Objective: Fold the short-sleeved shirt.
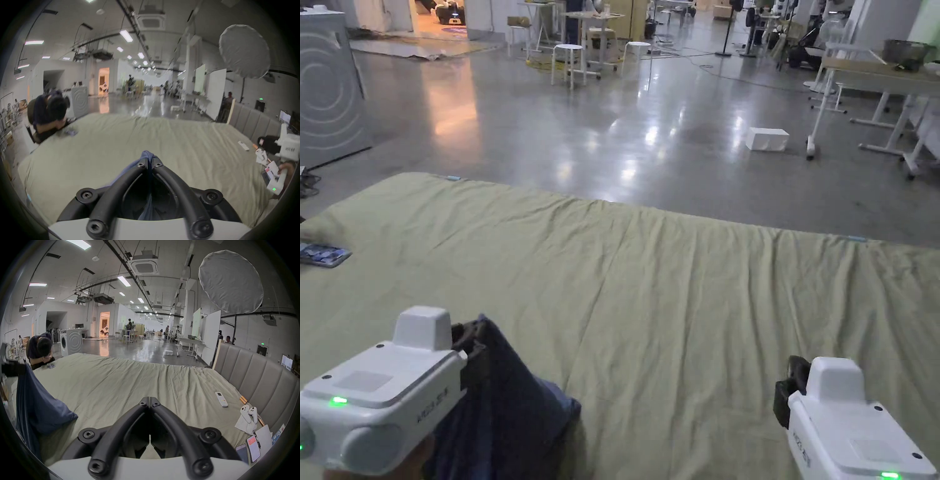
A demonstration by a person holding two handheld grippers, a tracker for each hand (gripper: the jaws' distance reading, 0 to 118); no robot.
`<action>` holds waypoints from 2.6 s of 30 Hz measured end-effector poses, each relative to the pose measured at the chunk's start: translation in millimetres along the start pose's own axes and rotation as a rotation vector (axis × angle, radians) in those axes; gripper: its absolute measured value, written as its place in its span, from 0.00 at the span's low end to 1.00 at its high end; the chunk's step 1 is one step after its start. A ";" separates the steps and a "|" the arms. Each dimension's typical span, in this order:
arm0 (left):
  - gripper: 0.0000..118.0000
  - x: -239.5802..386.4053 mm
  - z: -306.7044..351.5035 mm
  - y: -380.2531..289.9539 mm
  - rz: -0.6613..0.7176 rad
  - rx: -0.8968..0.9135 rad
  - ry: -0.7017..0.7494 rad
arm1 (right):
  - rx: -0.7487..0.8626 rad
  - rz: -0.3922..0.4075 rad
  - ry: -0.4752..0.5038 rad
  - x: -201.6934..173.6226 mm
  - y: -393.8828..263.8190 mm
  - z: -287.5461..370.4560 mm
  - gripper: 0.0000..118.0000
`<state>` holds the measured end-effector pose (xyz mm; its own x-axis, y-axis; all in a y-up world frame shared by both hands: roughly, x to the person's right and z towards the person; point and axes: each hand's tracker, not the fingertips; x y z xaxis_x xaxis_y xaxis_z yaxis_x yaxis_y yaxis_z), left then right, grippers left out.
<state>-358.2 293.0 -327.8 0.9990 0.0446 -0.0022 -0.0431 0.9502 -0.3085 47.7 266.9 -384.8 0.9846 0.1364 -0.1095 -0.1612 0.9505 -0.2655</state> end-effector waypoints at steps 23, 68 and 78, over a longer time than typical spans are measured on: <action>0.03 292.5 -77.8 54.0 -0.124 -0.037 -0.575 | 0.101 -0.089 -0.237 125.8 10.9 75.4 0.00; 0.00 115.0 -28.4 -34.0 0.002 -0.175 -0.053 | 0.190 -0.027 -0.114 51.8 22.7 58.9 0.00; 0.65 105.7 -81.0 -125.2 0.123 -0.581 -0.082 | 0.112 -0.042 -0.125 63.8 3.8 53.6 0.00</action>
<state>-246.3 153.8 -366.5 0.9820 0.1891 -0.0040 -0.1214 0.6137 -0.7801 113.5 294.1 -341.5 0.9922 0.1231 0.0213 -0.1183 0.9804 -0.1576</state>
